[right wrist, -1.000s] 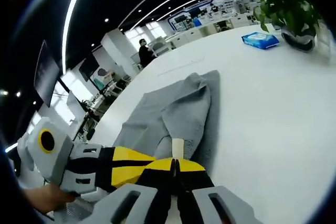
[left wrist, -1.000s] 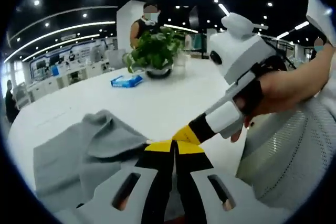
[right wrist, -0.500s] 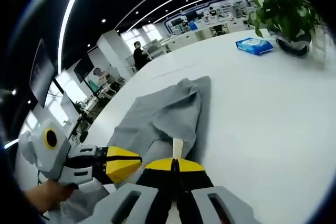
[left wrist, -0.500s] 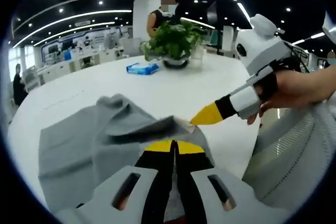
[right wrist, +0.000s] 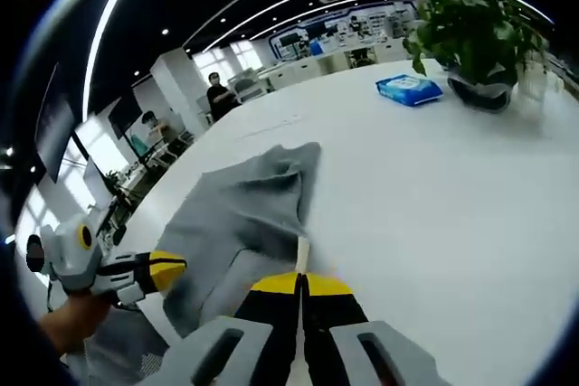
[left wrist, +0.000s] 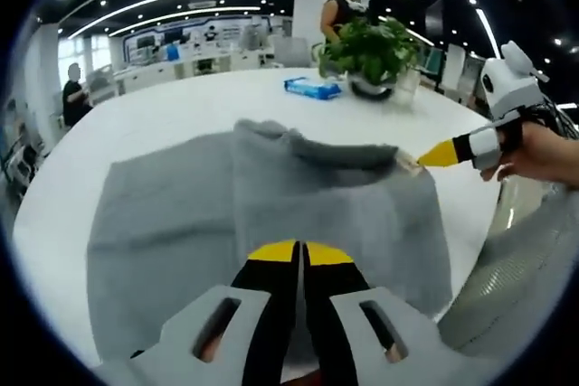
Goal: Open the folded towel by lifting each exposed corner and separating the folded layers until the towel lies flat within the target outline without major curled edges
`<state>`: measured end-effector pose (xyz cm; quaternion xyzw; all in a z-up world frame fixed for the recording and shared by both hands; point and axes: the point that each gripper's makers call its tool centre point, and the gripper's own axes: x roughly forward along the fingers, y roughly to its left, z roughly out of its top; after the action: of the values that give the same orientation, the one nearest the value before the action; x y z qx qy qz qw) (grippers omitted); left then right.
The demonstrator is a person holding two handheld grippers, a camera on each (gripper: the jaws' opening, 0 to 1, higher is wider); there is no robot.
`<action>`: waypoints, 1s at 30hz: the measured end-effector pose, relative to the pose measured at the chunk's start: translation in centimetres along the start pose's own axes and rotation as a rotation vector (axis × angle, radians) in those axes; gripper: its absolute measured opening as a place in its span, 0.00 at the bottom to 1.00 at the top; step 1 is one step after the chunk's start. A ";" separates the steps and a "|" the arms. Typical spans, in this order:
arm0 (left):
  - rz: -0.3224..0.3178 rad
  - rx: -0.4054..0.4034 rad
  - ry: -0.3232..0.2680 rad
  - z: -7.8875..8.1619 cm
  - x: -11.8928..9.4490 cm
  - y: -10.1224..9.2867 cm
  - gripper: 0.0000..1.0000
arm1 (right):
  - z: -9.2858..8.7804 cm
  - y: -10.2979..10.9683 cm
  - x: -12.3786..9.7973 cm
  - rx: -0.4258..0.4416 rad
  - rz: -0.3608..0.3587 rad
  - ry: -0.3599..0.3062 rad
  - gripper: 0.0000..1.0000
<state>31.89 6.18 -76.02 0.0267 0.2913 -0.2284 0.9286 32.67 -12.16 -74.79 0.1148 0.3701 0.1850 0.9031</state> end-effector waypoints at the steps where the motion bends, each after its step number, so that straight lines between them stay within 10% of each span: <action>1: 0.008 -0.007 0.003 -0.1 0.1 0.2 0.01 | 0.0 -0.4 -0.1 -0.006 -0.007 0.003 0.00; 12: 0.081 -0.052 0.202 -4.9 0.3 2.1 0.00 | 1.5 -6.5 -1.1 0.005 -0.104 -0.012 0.00; 30: 0.084 -0.101 0.184 -4.9 0.3 2.5 0.01 | 0.6 -14.9 -2.7 0.009 -0.289 0.028 0.00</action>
<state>30.60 9.14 -80.48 0.0130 0.3849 -0.1708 0.9069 35.03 -26.86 -77.86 0.0618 0.3963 0.0527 0.9145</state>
